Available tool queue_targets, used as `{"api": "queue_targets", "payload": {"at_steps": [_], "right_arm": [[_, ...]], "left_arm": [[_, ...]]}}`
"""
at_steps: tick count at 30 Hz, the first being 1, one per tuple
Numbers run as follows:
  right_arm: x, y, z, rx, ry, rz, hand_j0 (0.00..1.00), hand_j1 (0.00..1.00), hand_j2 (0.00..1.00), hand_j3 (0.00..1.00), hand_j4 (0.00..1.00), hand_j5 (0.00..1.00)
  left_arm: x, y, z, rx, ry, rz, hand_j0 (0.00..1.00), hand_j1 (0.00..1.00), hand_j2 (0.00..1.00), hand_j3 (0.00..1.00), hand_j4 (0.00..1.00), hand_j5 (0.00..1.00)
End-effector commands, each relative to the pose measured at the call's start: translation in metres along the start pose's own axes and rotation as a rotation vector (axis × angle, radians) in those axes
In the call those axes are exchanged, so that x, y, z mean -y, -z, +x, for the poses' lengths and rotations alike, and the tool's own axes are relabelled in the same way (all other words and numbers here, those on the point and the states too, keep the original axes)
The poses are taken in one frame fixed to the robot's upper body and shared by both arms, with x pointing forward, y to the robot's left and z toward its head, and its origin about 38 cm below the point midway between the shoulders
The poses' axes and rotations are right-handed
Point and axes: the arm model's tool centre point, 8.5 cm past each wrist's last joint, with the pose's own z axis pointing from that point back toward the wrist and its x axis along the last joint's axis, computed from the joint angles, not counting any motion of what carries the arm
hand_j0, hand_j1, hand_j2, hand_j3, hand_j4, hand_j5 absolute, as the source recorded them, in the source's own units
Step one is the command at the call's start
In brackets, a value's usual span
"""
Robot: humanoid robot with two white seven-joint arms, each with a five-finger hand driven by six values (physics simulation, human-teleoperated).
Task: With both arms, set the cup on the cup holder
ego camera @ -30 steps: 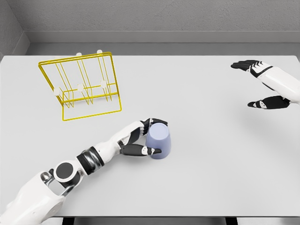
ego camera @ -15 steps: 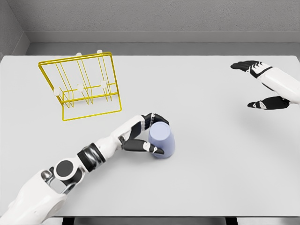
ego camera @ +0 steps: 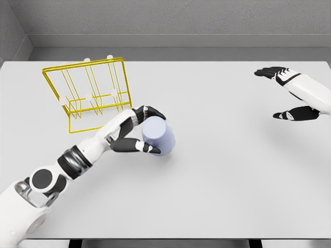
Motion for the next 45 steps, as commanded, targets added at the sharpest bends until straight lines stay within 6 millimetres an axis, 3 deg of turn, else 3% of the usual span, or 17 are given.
{"api": "queue_targets", "payload": {"at_steps": [1,4,17,24,45], "right_arm": [[0.001,0.000,0.000,0.001,0.005,-0.004,1.00,1.00,1.00,1.00,1.00,1.00],[0.001,0.000,0.001,0.003,0.006,-0.005,1.00,1.00,1.00,1.00,1.00,1.00],[0.001,0.000,0.000,0.003,0.005,-0.005,1.00,1.00,1.00,1.00,1.00,1.00],[0.001,0.000,0.001,0.003,0.007,-0.006,1.00,1.00,1.00,1.00,1.00,1.00],[0.001,0.000,0.000,0.001,0.005,-0.004,1.00,1.00,1.00,1.00,1.00,1.00]], "left_arm": [[-0.013,-0.006,0.006,0.009,0.025,0.023,0.51,0.51,0.51,0.51,0.51,0.51],[-0.028,-0.013,0.013,0.023,0.063,0.045,0.51,0.51,0.51,0.51,0.51,0.51],[-0.049,-0.030,0.036,0.146,0.150,0.059,0.52,0.52,0.52,0.52,0.52,0.52],[-0.068,-0.043,0.046,0.139,0.183,0.073,0.52,0.52,0.52,0.52,0.52,0.52],[-0.102,-0.060,0.070,0.150,0.224,0.139,0.53,0.53,0.53,0.53,0.53,0.53]]}}
